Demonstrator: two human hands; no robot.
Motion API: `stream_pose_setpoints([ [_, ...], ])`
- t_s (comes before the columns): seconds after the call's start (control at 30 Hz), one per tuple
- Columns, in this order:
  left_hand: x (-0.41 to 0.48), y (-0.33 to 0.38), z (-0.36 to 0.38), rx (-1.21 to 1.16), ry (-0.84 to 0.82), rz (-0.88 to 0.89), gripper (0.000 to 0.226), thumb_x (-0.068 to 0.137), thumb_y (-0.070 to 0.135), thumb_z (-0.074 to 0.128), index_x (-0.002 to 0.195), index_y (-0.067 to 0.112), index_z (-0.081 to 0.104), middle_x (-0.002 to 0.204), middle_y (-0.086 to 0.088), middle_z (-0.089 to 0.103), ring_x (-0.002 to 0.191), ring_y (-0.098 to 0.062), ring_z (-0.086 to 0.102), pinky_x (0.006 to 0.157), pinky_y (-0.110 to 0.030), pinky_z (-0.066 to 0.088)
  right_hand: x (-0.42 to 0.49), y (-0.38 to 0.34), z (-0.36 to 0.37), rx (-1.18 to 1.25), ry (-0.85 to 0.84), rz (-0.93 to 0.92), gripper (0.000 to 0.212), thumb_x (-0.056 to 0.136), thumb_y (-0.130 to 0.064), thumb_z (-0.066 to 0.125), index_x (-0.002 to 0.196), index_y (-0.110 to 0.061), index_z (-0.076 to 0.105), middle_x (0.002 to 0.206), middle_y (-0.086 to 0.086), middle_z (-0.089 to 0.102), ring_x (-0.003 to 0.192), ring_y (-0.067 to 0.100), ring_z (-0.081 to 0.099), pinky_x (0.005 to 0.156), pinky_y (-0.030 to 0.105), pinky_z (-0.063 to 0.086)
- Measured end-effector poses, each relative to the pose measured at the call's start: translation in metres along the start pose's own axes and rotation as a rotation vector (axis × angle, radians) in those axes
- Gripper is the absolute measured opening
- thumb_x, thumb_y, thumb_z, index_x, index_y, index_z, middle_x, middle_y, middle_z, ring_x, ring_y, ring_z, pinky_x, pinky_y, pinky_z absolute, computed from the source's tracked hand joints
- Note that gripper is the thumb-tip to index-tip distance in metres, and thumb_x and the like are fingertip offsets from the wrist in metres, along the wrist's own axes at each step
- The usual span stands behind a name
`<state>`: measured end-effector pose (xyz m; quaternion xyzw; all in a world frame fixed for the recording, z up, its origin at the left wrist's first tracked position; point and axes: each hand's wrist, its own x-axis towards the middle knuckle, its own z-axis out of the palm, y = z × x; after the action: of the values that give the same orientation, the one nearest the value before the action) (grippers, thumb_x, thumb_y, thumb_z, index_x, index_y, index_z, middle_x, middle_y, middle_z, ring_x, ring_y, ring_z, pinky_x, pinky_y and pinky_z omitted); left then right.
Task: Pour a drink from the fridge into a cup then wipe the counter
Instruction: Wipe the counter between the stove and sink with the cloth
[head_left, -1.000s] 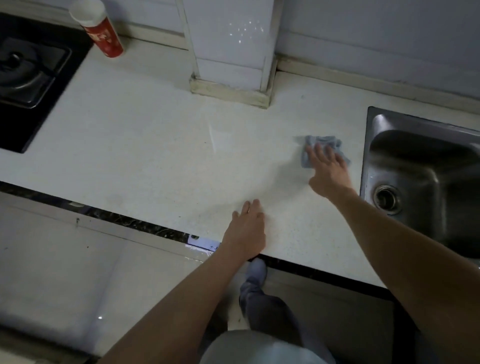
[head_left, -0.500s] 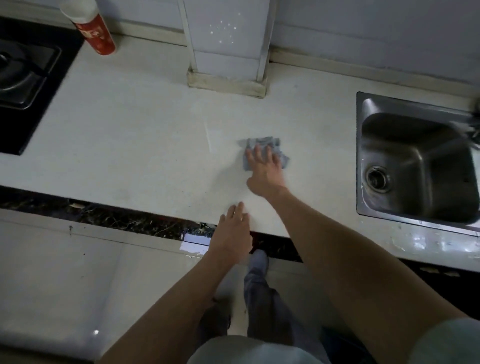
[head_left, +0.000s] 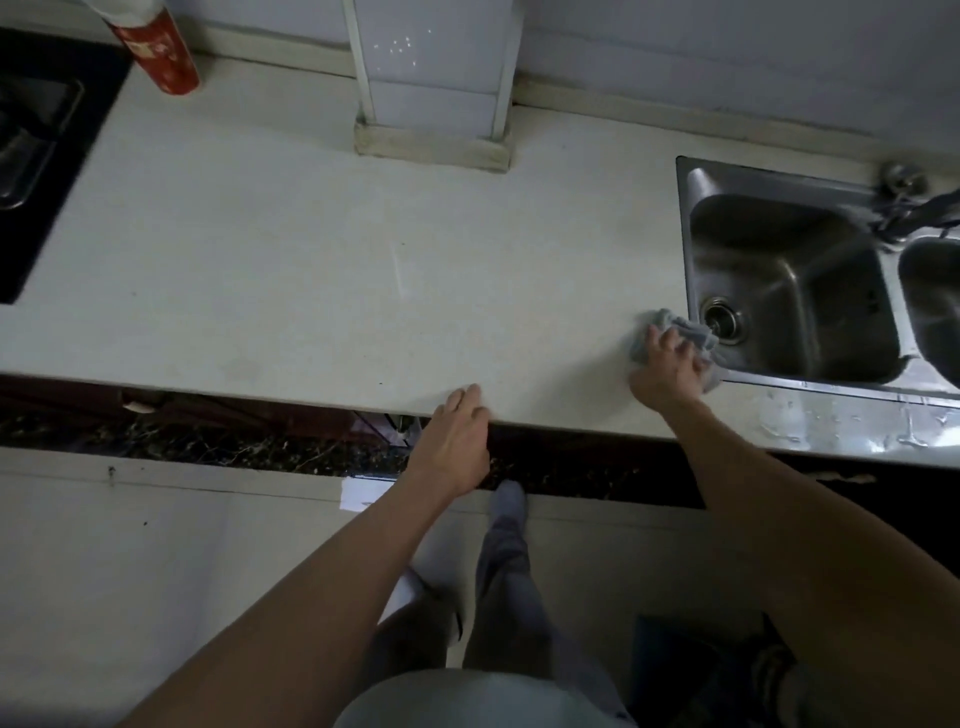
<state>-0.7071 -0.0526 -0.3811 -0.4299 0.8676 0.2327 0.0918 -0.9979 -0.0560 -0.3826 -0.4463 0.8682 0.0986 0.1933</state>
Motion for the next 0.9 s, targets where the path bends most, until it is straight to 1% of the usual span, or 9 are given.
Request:
stream_pose_setpoints([
  [0.07,-0.005,0.000,0.000,0.003,0.012,0.003,0.051,0.085,0.015,0.054,0.134,0.002,0.049,0.153,-0.015,0.027,0.140,-0.027,0.025,0.114,-0.038,0.028,-0.021,-0.033,0.011,0.049,0.010,-0.057,0.083,0.084,-0.018,0.053,0.154,-0.019,0.008,0.161,0.010,0.004,0.147,0.038,0.003,0.119,0.055,0.010],
  [0.23,-0.013,0.000,-0.003,0.005,0.010,0.012,0.048,0.083,0.012,0.054,0.130,-0.001,0.052,0.149,-0.015,0.032,0.135,-0.029,0.032,0.112,-0.039,0.031,-0.087,-0.102,0.045,-0.010,0.065,-0.415,0.084,0.084,-0.016,0.051,0.156,-0.019,0.008,0.164,0.007,0.001,0.150,0.032,-0.007,0.122,0.048,0.000],
  [0.37,-0.015,-0.005,-0.006,0.006,0.007,0.037,0.049,0.083,0.013,0.052,0.131,0.000,0.051,0.147,-0.012,0.035,0.133,-0.029,0.035,0.112,-0.039,0.031,-0.095,-0.079,0.054,-0.029,0.048,-0.527,0.091,0.079,-0.007,0.052,0.156,-0.029,0.008,0.164,-0.002,0.001,0.151,0.021,-0.008,0.123,0.042,0.000],
  [0.43,-0.016,-0.009,-0.009,0.023,-0.012,0.044,0.053,0.087,0.015,0.052,0.137,0.000,0.045,0.154,-0.013,0.027,0.138,-0.028,0.029,0.115,-0.038,0.026,-0.092,-0.052,0.049,0.008,0.067,-0.482,0.093,0.076,-0.002,0.051,0.155,-0.032,0.013,0.164,-0.004,0.006,0.151,0.019,-0.003,0.123,0.042,0.004],
  [0.6,-0.028,-0.028,-0.007,0.053,0.003,0.039,0.056,0.090,0.018,0.049,0.141,-0.001,0.039,0.156,-0.016,0.021,0.141,-0.028,0.023,0.117,-0.037,0.023,-0.095,0.012,0.038,0.071,0.075,-0.142,0.088,0.077,-0.003,0.054,0.154,-0.029,0.019,0.163,0.003,0.013,0.150,0.024,0.007,0.118,0.043,0.013],
  [0.67,-0.036,-0.038,-0.008,0.067,0.004,0.058,0.055,0.090,0.020,0.048,0.141,-0.001,0.038,0.156,-0.015,0.020,0.141,-0.027,0.023,0.117,-0.036,0.023,-0.096,0.010,0.038,0.100,0.039,-0.012,0.083,0.082,-0.009,0.054,0.155,-0.025,0.018,0.163,0.006,0.011,0.149,0.028,0.008,0.119,0.045,0.013],
  [0.73,-0.042,-0.045,-0.010,0.034,0.005,0.074,0.053,0.090,0.018,0.049,0.139,0.001,0.039,0.154,-0.013,0.022,0.140,-0.026,0.024,0.116,-0.034,0.023,-0.099,-0.017,0.043,0.116,0.021,0.098,0.078,0.086,-0.016,0.053,0.155,-0.020,0.016,0.163,0.010,0.009,0.148,0.033,0.007,0.120,0.048,0.011],
  [0.8,-0.047,-0.052,-0.012,-0.024,0.022,0.062,0.049,0.089,0.015,0.049,0.136,0.001,0.042,0.152,-0.011,0.026,0.138,-0.025,0.027,0.115,-0.033,0.025,-0.109,-0.058,0.050,0.127,0.026,0.100,0.077,0.087,-0.021,0.051,0.155,-0.017,0.014,0.163,0.011,0.007,0.148,0.036,0.004,0.120,0.050,0.009],
  [0.9,-0.053,-0.062,-0.013,-0.067,0.031,0.043,0.053,0.090,0.016,0.050,0.140,0.001,0.040,0.154,-0.011,0.025,0.140,-0.024,0.025,0.116,-0.033,0.024,-0.138,-0.119,0.063,0.137,0.049,-0.084,0.082,0.085,-0.021,0.052,0.155,-0.017,0.010,0.163,0.011,0.005,0.149,0.035,-0.002,0.120,0.048,0.001],
])
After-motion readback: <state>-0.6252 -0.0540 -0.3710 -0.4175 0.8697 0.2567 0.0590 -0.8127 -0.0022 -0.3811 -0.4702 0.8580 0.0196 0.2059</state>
